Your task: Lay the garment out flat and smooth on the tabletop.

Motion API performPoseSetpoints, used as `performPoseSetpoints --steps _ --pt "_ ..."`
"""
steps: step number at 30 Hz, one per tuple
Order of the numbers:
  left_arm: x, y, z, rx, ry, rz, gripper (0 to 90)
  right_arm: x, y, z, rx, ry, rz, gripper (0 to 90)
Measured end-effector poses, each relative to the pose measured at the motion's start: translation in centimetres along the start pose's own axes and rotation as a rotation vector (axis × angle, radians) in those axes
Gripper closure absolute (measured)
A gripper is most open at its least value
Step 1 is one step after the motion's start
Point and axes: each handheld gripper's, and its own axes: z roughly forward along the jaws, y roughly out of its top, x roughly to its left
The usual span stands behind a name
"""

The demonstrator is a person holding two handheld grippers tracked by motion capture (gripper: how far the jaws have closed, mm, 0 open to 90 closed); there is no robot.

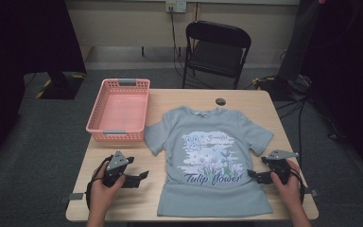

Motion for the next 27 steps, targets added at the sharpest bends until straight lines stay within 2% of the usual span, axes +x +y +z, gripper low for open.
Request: performPoseSetpoints --steps 23,27 --pt "2.1 -1.6 -0.9 0.017 0.051 -0.031 16.0 0.0 0.0 0.0 0.000 0.000 0.000 10.8" --pt "2.3 -1.9 -0.8 0.035 0.057 -0.026 16.0 0.0 0.0 0.0 0.000 0.000 0.000 10.8"
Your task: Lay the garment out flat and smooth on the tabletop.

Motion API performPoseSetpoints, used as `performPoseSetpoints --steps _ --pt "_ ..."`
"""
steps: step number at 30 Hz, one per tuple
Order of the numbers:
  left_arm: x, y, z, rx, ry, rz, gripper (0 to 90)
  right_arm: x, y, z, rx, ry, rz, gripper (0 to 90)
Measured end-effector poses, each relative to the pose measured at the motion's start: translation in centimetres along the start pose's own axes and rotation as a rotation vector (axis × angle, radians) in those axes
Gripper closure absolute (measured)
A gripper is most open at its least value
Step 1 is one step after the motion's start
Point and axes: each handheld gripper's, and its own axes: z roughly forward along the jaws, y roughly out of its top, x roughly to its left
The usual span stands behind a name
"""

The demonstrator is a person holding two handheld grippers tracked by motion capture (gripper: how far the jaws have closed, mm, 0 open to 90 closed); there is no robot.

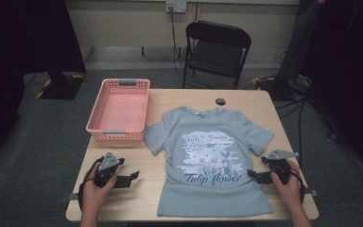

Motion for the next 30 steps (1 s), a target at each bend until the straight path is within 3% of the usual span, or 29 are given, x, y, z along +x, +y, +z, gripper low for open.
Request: performPoseSetpoints --steps 10,30 --pt "0.46 -0.61 0.09 0.021 0.026 -0.007 16.0 0.00 0.00 0.00 0.000 0.000 0.000 10.8" --pt "0.76 -1.00 0.26 0.031 0.057 0.043 14.1 0.01 0.00 0.00 0.000 0.000 0.000 10.8"
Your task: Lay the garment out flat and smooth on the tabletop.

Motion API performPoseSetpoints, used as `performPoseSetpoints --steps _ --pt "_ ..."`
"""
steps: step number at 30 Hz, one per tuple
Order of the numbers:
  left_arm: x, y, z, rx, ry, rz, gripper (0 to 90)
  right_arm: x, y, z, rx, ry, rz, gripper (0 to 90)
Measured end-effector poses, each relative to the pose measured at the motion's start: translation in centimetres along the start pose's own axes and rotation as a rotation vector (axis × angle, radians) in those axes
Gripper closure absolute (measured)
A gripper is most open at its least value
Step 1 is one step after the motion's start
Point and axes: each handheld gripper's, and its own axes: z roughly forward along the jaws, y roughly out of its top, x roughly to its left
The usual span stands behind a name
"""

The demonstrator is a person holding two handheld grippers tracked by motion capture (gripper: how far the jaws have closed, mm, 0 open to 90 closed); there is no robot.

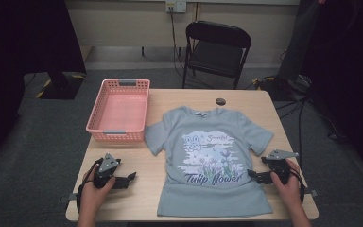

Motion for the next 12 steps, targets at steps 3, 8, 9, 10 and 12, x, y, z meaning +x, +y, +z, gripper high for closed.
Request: performPoseSetpoints --steps 3,8,9,10,12 --pt "0.00 0.00 0.00 0.000 0.000 0.000 14.1 0.00 0.00 0.00 0.000 0.000 0.001 10.8" --pt "-0.01 0.00 0.00 0.000 0.000 0.000 14.1 0.00 0.00 0.00 0.000 0.000 0.000 10.8" --pt "-0.01 -0.01 0.00 0.000 0.000 0.000 14.1 0.00 0.00 0.00 0.000 0.000 0.000 10.8" --pt "-0.01 -0.01 -0.01 0.000 0.001 -0.001 14.1 0.00 0.00 -0.01 0.001 0.000 0.000 10.8" --pt "-0.03 -0.02 -0.01 -0.001 0.002 -0.003 14.0 0.00 0.00 0.00 0.000 0.000 -0.001 10.8"
